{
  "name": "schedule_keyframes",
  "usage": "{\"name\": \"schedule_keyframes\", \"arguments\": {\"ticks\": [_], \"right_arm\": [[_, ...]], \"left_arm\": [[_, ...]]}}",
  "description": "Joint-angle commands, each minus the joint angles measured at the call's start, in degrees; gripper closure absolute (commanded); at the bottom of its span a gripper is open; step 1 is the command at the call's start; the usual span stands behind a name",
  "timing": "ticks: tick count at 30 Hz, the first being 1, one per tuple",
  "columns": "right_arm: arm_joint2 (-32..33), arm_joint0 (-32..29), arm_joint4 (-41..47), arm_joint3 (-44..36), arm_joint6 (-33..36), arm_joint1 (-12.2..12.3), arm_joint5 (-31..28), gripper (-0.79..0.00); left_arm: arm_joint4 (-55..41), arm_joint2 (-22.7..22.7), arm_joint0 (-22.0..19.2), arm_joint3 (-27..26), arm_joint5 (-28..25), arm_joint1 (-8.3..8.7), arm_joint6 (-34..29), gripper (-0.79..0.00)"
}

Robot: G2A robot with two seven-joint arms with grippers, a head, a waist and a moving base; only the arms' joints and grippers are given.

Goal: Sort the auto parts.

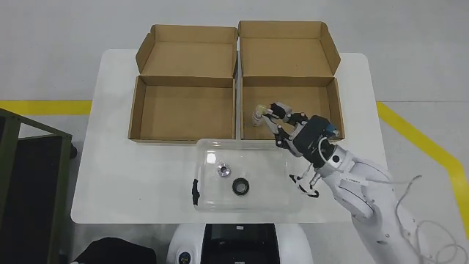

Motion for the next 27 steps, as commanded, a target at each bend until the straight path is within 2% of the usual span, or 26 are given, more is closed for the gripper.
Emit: {"name": "schedule_keyframes", "arguments": {"ticks": [1, 6, 11, 18, 27], "right_arm": [[1.4, -0.5, -0.9, 0.1, 3.3, 0.2, -0.2, 0.000], [4.4, -1.1, -2.5, 1.6, 9.5, 0.7, -0.6, 0.000], [3.7, 1.5, -4.5, 3.8, 16.2, 0.9, -2.4, 0.000], [-1.3, 9.5, -5.8, 9.8, 24.2, 0.3, -4.5, 0.000], [-7.5, 18.4, -4.0, 18.8, 30.5, -0.8, -6.0, 0.000]], "left_arm": [[0.0, 0.0, 0.0, 0.0, 0.0, 0.00, 0.0, -0.785], [0.0, 0.0, 0.0, 0.0, 0.0, 0.00, 0.0, -0.785], [0.0, 0.0, 0.0, 0.0, 0.0, 0.00, 0.0, -0.785], [0.0, 0.0, 0.0, 0.0, 0.0, 0.00, 0.0, -0.785], [0.0, 0.0, 0.0, 0.0, 0.0, 0.00, 0.0, -0.785]]}}
